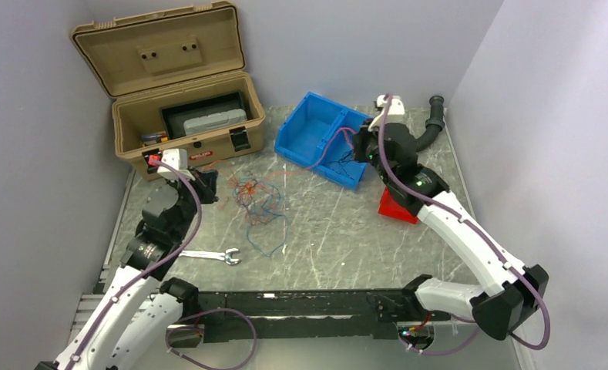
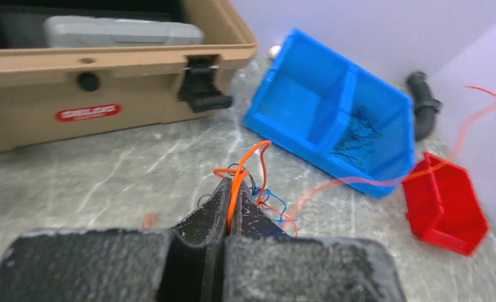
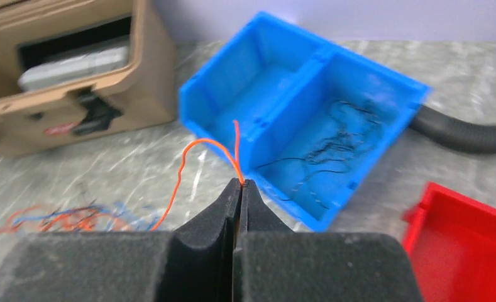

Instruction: Untangle the cables

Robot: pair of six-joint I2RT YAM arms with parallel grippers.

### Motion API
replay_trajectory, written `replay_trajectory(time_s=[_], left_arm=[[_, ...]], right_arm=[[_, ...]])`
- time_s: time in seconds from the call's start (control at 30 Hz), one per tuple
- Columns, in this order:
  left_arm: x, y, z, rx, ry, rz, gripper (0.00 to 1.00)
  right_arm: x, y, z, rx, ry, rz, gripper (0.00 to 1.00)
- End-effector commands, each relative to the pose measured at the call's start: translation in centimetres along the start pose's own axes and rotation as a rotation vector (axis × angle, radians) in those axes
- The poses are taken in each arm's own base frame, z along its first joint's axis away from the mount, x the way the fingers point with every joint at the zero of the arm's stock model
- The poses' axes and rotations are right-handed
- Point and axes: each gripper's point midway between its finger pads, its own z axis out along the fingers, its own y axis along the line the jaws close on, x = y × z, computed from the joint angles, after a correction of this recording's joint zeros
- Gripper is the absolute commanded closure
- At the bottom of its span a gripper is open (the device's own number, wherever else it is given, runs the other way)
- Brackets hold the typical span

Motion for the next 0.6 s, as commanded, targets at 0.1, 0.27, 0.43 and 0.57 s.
replay_trajectory(time_s=[0.1,0.27,0.43,0.57], left_arm=[[-1.6,5.1,-2.7,-0.291,0.008,-0.048,1.0],[-2.0,5.2,-2.8,-0.312,0.034,-0.03,1.0],[-1.2,6.4,-2.8,-0.374,0.051,-0.03,1.0],[0.2,5.2,-2.0,-0.292,0.075,-0.05,1.0]], right_arm=[[-2.0,-9.8,-2.9,0.289,-0.065,0.243,1.0],[-2.9,-9.4,-3.9,0.242,-0.089,0.255,1.0],[-6.2,-9.1,-4.9,0.233,-0.143,0.218,1.0],[-9.0,-6.7,-5.2,0.118,-0.161,0.183,1.0]])
